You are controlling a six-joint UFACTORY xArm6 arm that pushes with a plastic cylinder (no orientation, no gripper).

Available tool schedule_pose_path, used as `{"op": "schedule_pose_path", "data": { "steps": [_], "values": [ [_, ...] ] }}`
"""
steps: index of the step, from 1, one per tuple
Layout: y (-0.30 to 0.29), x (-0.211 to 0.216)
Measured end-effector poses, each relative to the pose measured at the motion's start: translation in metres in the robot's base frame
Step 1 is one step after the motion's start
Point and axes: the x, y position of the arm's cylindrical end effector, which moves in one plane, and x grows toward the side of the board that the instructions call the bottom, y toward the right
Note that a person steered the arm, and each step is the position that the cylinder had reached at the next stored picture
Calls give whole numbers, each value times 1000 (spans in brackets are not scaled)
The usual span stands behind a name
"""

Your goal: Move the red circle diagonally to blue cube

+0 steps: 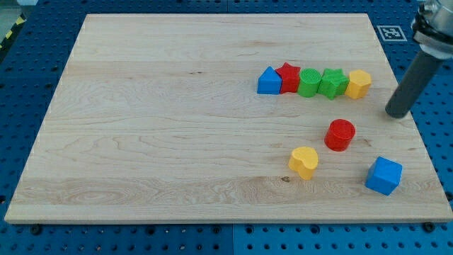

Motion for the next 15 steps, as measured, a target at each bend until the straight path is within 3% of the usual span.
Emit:
{"op": "schedule_pose_path", "data": {
  "steps": [2, 5, 7, 8, 9, 11, 15],
  "values": [
    [-43, 40],
    [-71, 52],
    [-136, 43],
    [-141, 38],
    [-149, 55],
    [-159, 11],
    [-203, 0]
  ]
}}
